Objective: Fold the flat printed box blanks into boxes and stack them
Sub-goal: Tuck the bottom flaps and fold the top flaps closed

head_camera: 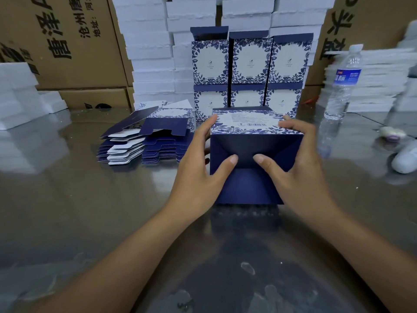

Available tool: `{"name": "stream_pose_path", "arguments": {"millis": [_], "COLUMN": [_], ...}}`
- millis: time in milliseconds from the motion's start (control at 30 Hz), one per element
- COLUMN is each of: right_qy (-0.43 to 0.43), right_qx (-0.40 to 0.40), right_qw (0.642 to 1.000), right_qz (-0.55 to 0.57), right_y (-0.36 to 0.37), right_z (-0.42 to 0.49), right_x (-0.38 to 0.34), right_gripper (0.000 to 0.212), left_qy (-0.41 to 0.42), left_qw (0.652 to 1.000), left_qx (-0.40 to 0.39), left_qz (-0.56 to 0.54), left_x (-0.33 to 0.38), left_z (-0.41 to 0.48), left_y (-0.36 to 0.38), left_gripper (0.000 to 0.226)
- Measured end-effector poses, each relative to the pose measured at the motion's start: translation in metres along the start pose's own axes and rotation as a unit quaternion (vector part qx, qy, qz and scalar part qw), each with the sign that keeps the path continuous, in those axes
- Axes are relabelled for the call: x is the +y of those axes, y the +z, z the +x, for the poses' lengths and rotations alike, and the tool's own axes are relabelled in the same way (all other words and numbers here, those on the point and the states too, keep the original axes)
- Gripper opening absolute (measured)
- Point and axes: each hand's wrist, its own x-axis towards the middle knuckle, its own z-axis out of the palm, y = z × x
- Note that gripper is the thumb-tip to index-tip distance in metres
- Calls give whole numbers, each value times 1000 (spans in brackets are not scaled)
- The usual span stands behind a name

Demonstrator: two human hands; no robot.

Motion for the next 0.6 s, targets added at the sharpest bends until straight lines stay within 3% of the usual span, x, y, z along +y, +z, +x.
{"name": "stream_pose_path", "arguments": {"millis": [300, 467, 600], "right_qy": [12, 72, 115], "right_qx": [10, -19, 35], "right_qw": [1000, 992, 966], "right_qz": [10, 100, 230], "right_y": [0, -3, -3], "right_z": [1, 2, 10], "right_x": [1, -5, -12], "right_gripper": [56, 59, 22], "left_qy": [-1, -12, -60], "left_qw": [1000, 999, 995], "left_qx": [1, -21, 13], "left_qz": [-7, -37, -83], "left_x": [4, 8, 6], "left_z": [-1, 2, 5], "left_y": [1, -5, -7], "left_gripper": [62, 58, 60]}}
